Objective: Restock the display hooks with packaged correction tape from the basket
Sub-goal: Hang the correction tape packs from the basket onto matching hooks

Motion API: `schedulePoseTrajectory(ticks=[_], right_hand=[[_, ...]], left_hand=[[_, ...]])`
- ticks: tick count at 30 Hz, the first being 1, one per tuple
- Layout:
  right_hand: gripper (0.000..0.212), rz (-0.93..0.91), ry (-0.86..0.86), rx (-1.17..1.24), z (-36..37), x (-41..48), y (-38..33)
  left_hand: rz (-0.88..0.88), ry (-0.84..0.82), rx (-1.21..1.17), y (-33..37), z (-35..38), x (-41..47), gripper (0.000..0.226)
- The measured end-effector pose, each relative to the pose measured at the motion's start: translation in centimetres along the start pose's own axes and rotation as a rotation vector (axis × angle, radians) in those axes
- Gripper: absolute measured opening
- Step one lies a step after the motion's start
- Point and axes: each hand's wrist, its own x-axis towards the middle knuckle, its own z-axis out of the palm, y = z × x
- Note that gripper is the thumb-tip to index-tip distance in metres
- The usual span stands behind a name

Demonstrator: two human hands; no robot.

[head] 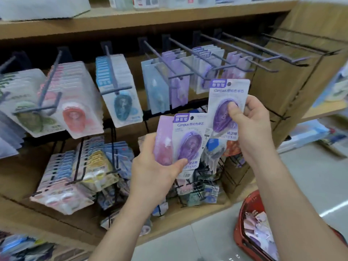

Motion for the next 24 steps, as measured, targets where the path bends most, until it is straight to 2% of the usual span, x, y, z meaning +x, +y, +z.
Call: schedulePoseTrajectory(ticks=[7,19,21,24], right_hand=[[0.014,-0.063,0.084,0.09,-2.6,2.7,0.2],[0.022,0.045,0.055,0.015,-4.1,5.1,-0.4],[0.024,0.043,0.006,-0.086,-4.0,5.8,-0.2],[0.033,0.133,-0.257,-0.153,-4.3,6.4,0.7]], left_hand=[[0.052,-0.032,0.024,1.7,4.0,0.7,0.056],[0.061,-0.033,-0.002,3.8,6.2,0.9,0.061],[0.046,-0.024,-0.022,3.7,6.4,1.2,0.061],[0.004,-0.011,-0.105,3.6,6.8,1.7,0.059]])
